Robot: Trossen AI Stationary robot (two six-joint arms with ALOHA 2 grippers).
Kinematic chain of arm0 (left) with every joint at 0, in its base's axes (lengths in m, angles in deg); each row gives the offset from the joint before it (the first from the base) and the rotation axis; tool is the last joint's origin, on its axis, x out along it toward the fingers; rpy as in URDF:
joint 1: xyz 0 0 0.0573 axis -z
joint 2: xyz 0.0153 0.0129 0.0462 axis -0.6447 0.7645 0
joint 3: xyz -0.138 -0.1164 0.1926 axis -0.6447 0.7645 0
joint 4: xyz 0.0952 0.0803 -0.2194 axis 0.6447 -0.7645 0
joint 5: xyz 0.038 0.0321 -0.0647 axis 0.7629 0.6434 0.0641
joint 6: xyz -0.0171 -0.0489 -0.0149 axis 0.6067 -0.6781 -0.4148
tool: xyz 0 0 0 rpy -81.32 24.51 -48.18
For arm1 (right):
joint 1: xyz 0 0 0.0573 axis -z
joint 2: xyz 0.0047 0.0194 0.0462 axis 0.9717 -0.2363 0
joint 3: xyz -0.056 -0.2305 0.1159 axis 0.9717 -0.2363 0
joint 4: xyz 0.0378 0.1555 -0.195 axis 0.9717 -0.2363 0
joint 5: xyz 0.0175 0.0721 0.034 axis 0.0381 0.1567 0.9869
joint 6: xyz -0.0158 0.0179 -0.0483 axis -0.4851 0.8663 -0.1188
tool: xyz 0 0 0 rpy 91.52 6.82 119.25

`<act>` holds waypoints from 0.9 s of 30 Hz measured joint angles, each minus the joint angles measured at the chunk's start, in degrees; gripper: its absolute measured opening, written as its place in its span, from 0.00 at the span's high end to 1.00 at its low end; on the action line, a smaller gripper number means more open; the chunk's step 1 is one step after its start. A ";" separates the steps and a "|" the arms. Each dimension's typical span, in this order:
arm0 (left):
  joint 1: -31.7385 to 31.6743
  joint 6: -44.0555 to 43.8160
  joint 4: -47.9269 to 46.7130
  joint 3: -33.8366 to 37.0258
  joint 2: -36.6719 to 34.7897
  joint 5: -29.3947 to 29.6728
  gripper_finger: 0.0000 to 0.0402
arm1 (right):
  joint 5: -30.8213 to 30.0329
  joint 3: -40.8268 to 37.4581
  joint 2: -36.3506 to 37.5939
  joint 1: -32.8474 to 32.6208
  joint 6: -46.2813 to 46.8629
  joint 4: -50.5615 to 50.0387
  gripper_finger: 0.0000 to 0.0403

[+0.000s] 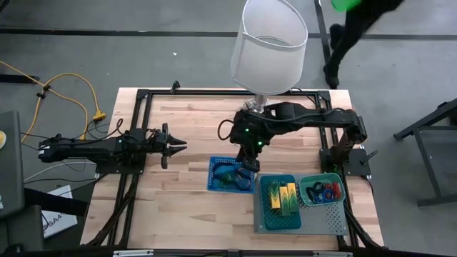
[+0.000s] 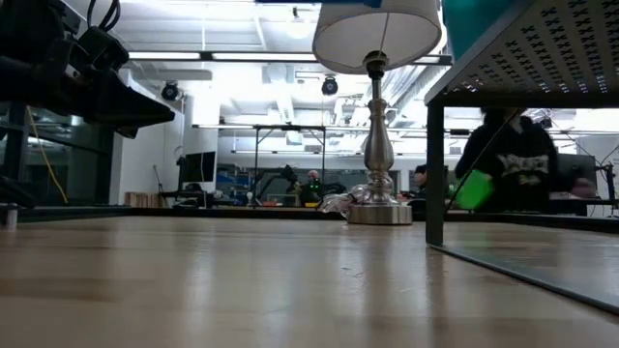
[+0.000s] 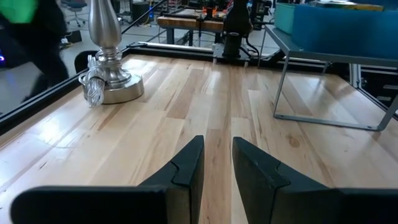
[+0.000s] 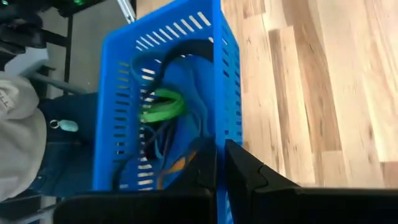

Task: Pick & Place Office Desk Supplies
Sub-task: Put the blue bin on the shelf

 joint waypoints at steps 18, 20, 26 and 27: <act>0.01 0.00 0.17 0.00 0.37 0.00 0.80 | -8.06 -0.08 8.68 -9.65 4.48 -11.33 0.99; 0.01 -0.01 0.20 0.00 0.37 0.00 0.80 | -7.84 -0.43 9.87 -10.61 5.82 -11.90 0.99; 0.00 0.00 0.20 0.00 0.37 0.00 0.80 | -10.50 -7.68 16.77 -14.77 12.11 -12.41 0.99; 0.00 0.00 0.20 0.00 0.37 0.00 0.80 | -11.13 -9.74 18.46 -15.59 13.56 -11.68 0.99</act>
